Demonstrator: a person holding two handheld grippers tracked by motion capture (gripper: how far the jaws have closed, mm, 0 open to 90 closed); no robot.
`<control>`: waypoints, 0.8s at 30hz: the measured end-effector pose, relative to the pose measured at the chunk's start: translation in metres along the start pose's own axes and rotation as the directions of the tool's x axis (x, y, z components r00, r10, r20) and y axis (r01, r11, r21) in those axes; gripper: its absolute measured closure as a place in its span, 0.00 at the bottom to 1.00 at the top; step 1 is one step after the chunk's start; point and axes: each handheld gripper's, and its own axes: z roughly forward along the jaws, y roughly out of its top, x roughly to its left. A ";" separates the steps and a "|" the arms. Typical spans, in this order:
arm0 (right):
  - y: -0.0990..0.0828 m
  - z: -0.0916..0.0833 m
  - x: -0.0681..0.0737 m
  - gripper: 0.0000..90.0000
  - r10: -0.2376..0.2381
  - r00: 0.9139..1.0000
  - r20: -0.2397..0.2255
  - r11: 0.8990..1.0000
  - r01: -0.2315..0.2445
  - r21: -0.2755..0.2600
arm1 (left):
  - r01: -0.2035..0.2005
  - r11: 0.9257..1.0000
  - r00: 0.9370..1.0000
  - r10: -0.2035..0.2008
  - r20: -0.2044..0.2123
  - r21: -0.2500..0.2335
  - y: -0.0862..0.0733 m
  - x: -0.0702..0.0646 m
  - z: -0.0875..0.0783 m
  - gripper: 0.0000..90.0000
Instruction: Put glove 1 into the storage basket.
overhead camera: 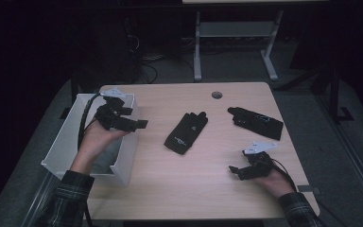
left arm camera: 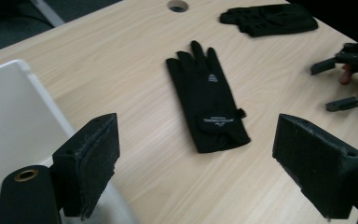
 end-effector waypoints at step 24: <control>0.000 0.000 0.000 0.15 0.000 1.000 0.000 1.000 0.000 0.001 | -0.112 0.993 0.990 0.109 0.095 0.028 -0.013 -0.079 0.064 0.16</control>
